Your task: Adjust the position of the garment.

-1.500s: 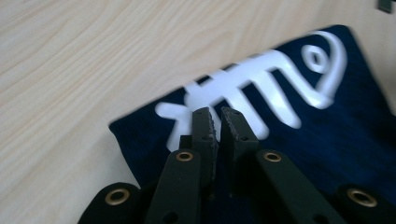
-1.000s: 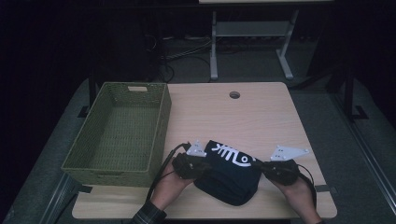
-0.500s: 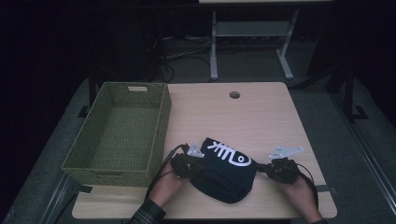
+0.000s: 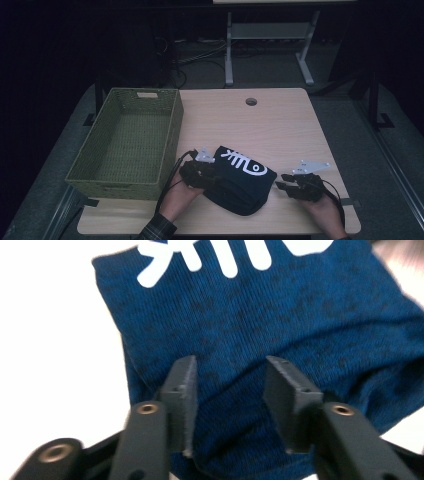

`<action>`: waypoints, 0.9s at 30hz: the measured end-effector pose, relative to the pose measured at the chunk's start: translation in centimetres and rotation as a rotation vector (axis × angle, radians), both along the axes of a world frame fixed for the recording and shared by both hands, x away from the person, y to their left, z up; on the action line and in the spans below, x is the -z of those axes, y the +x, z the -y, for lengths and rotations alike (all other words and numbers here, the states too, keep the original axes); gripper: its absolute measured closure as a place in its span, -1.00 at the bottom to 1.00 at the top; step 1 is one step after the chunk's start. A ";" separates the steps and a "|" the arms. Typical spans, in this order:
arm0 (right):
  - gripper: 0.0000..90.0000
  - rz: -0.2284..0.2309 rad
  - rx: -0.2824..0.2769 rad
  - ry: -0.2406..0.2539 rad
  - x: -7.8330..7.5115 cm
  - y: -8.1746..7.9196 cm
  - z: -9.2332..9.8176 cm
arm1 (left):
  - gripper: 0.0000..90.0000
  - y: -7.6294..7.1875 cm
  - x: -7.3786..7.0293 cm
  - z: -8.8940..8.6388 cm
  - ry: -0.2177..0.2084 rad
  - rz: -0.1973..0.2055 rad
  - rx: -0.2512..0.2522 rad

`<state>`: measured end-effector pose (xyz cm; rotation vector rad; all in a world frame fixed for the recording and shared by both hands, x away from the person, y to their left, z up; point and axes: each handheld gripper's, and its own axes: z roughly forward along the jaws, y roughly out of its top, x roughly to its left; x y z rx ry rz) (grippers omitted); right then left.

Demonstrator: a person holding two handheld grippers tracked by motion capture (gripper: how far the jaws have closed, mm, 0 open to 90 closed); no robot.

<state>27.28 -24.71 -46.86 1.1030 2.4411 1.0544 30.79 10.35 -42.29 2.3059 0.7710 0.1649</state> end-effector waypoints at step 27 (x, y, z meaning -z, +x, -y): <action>-0.80 0.021 0.067 -0.009 1.3 -0.2 0.7 | -0.71 4.7 3.2 1.3 -0.011 -0.125 -0.067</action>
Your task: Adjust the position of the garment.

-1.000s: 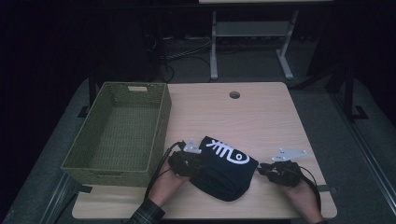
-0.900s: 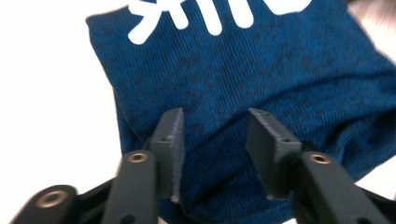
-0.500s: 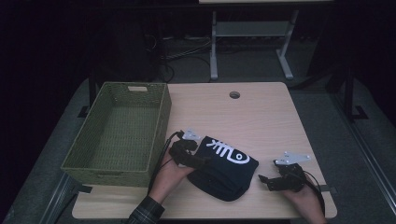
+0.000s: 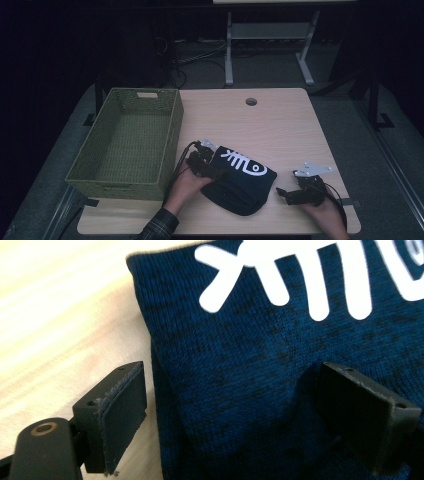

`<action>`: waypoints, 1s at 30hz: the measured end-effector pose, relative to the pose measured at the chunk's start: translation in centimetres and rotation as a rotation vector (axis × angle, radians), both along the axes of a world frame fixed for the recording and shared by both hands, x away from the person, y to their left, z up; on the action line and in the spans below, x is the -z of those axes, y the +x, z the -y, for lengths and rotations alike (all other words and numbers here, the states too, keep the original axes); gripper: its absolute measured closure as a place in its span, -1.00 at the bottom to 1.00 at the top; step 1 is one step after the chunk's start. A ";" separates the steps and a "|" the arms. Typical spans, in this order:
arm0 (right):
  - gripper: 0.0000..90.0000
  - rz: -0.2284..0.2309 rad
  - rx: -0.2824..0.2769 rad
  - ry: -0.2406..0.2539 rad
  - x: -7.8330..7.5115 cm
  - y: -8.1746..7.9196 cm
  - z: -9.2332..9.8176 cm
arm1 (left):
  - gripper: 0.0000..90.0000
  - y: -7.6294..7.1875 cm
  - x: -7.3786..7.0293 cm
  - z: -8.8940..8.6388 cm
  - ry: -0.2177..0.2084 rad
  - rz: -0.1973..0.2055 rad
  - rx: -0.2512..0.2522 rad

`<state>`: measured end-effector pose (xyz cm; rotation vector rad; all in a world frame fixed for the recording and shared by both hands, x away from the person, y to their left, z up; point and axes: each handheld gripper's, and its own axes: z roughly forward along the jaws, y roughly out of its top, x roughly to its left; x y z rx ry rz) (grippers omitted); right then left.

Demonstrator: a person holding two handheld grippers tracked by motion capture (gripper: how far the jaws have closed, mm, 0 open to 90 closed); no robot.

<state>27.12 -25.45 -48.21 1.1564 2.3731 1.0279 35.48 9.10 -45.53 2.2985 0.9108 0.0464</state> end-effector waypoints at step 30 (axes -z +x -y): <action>-0.80 -0.001 0.006 -0.001 0.0 0.0 0.0 | 0.44 -0.1 0.0 0.1 -0.010 -0.044 0.095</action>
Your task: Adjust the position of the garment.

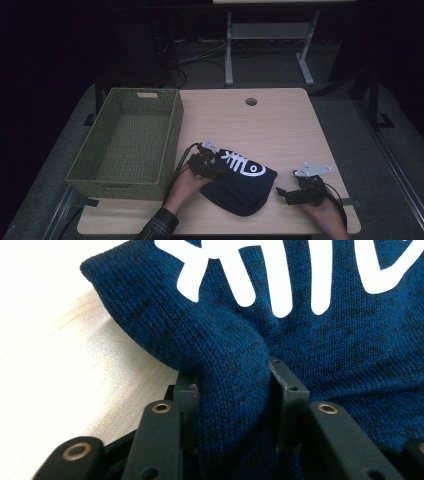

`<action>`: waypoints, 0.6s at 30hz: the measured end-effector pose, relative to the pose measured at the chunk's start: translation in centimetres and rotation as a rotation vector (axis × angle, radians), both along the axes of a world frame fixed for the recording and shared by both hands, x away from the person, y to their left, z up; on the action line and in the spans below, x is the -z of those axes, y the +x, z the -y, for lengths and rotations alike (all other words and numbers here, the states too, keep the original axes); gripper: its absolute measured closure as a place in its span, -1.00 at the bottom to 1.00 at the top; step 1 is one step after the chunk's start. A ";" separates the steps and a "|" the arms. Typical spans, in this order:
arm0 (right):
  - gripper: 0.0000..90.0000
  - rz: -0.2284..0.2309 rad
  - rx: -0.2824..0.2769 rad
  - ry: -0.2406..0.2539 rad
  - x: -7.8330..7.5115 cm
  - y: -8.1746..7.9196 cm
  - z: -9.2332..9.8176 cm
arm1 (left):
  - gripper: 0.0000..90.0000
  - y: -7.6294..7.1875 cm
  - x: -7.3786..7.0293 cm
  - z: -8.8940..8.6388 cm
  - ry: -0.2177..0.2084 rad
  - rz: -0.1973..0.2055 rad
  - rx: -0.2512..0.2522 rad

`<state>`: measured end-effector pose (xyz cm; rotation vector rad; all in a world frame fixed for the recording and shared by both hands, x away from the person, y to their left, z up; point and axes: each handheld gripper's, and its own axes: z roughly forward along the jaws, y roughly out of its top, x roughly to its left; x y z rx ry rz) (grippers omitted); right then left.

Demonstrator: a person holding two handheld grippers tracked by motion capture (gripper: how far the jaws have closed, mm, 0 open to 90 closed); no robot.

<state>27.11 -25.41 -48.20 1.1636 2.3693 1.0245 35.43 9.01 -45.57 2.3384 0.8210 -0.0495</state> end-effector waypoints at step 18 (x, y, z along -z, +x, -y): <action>-0.80 -0.002 -0.001 -0.001 0.0 0.0 0.0 | 0.52 -0.6 -2.4 -0.2 -0.038 0.017 -0.021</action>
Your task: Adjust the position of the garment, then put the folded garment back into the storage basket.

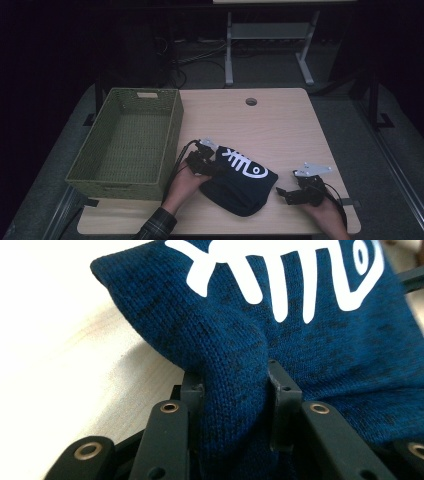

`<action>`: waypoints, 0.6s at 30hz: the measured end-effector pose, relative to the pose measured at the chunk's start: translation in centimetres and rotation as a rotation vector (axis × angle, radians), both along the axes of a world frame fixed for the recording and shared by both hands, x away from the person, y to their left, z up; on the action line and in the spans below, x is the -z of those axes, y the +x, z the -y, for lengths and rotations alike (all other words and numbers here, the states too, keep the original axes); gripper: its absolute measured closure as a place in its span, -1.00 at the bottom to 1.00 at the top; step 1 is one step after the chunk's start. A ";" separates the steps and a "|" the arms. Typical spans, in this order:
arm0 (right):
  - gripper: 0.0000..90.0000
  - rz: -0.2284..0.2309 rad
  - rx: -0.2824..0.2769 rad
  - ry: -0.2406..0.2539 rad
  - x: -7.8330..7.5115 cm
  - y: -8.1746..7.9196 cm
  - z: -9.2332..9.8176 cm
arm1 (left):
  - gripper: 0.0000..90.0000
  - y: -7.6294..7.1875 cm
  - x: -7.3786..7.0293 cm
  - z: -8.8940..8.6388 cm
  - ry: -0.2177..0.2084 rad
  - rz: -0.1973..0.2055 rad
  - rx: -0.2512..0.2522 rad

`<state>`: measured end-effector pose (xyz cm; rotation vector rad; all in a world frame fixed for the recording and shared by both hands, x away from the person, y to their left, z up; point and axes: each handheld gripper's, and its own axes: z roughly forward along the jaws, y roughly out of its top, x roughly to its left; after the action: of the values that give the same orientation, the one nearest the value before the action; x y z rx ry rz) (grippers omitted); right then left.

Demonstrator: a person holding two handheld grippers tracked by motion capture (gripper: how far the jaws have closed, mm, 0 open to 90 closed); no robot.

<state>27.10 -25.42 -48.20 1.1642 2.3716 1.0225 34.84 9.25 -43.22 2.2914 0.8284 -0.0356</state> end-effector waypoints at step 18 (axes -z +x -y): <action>-0.80 0.000 0.002 0.003 0.0 0.0 0.0 | 0.53 -0.5 -3.5 0.3 0.014 0.008 0.029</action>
<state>27.10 -25.40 -48.20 1.1667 2.3693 1.0263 34.30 8.95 -39.73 2.3156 0.7939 -0.0340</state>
